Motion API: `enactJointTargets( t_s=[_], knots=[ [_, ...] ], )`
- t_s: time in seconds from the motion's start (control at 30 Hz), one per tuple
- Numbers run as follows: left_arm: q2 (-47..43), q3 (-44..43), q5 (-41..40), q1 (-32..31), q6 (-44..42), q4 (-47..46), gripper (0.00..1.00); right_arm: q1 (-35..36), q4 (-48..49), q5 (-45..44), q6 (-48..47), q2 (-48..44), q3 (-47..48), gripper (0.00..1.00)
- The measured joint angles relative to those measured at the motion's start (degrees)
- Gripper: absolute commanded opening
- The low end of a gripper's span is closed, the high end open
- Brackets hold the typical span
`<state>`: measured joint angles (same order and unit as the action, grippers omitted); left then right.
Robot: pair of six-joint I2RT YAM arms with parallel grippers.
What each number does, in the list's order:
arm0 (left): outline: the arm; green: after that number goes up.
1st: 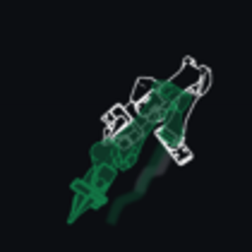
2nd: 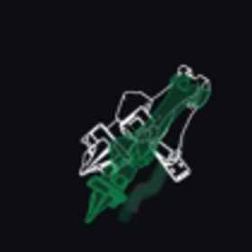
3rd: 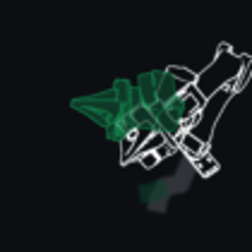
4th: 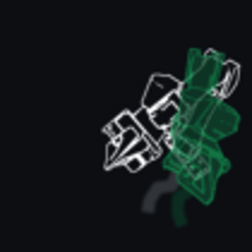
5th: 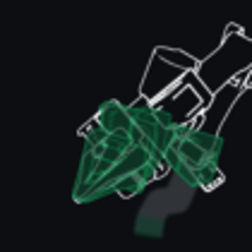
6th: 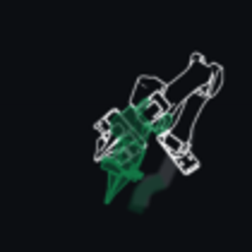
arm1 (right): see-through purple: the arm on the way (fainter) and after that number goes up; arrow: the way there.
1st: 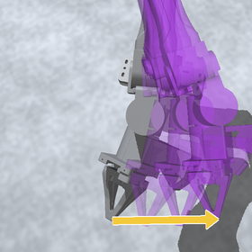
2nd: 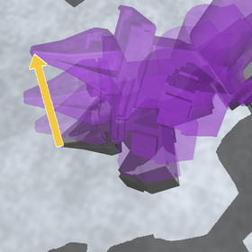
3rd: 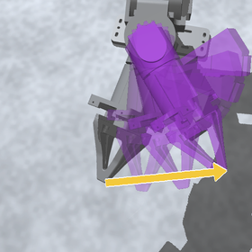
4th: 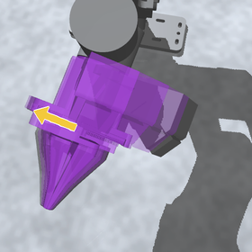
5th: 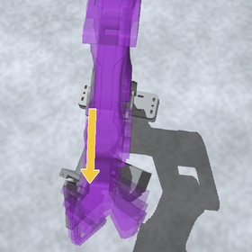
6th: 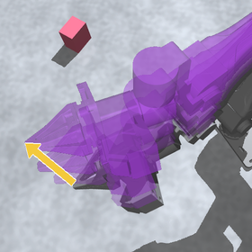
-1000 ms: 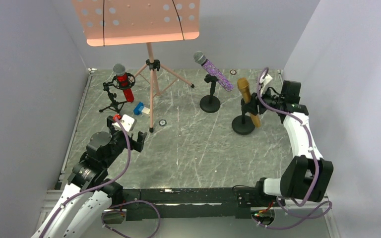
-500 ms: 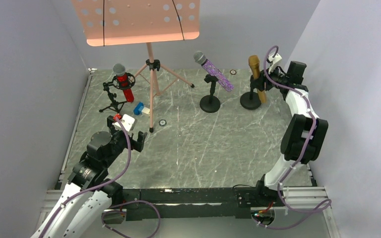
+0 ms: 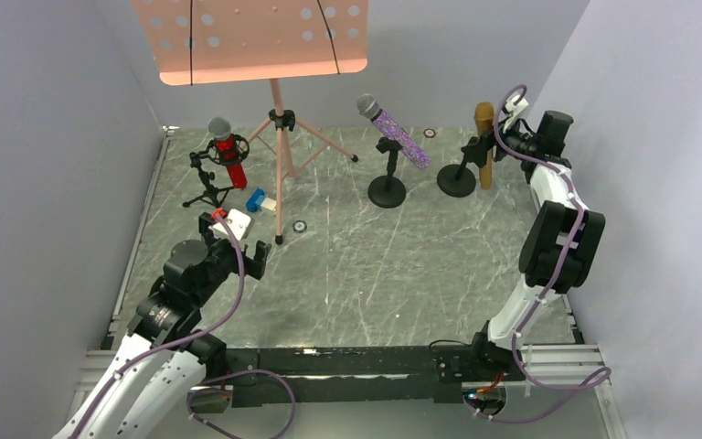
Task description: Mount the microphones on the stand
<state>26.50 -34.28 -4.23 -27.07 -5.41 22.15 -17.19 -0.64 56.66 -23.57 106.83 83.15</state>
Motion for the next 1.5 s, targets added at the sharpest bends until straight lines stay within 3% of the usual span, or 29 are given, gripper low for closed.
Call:
enactJointTargets(
  t_s=[0.23, 0.43, 0.57, 0.7, 0.77, 0.87, 1.03, 1.23, 1.5],
  knots=[
    [-0.15, 0.00, 0.02, 0.04, 0.28, 0.00, 0.99, -2.14, 0.85, -1.84, 1.75, -6.73, -5.01, 1.00],
    [-0.48, -0.24, 3.34, 3.54, 3.82, -0.46, 0.99, -5.42, 2.10, -4.94, 4.96, -22.43, -14.60, 1.00],
    [4.63, -3.30, 10.97, 15.47, 10.08, -0.57, 0.99, -7.85, 1.05, -7.39, 7.23, -32.61, -20.00, 1.00],
    [10.43, -6.05, 24.48, 35.43, 20.92, -4.31, 0.99, -11.78, -0.83, -8.57, 15.45, -42.29, -25.20, 1.00],
    [12.63, -7.54, 27.56, 39.23, 24.30, -5.16, 0.99, -13.46, -2.89, -7.74, 19.30, -44.76, -25.73, 1.00],
    [13.81, -10.23, 30.03, 40.24, 26.08, -4.70, 0.99, -14.34, -6.99, -9.73, 26.45, -48.24, -26.29, 1.00],
    [9.79, -15.98, 28.85, 40.24, 24.50, -1.18, 0.99, -14.27, -15.15, -20.79, 32.89, -54.62, -26.14, 1.00],
    [5.79, -20.59, 26.38, 40.06, 23.54, 0.39, 0.99, -14.29, -21.00, -31.87, 33.64, -55.89, -21.75, 1.00],
    [6.25, -23.50, 25.38, 39.91, 23.54, 3.21, 0.99, -14.27, -23.08, -37.81, 32.68, -57.88, -21.59, 1.00]
  ],
)
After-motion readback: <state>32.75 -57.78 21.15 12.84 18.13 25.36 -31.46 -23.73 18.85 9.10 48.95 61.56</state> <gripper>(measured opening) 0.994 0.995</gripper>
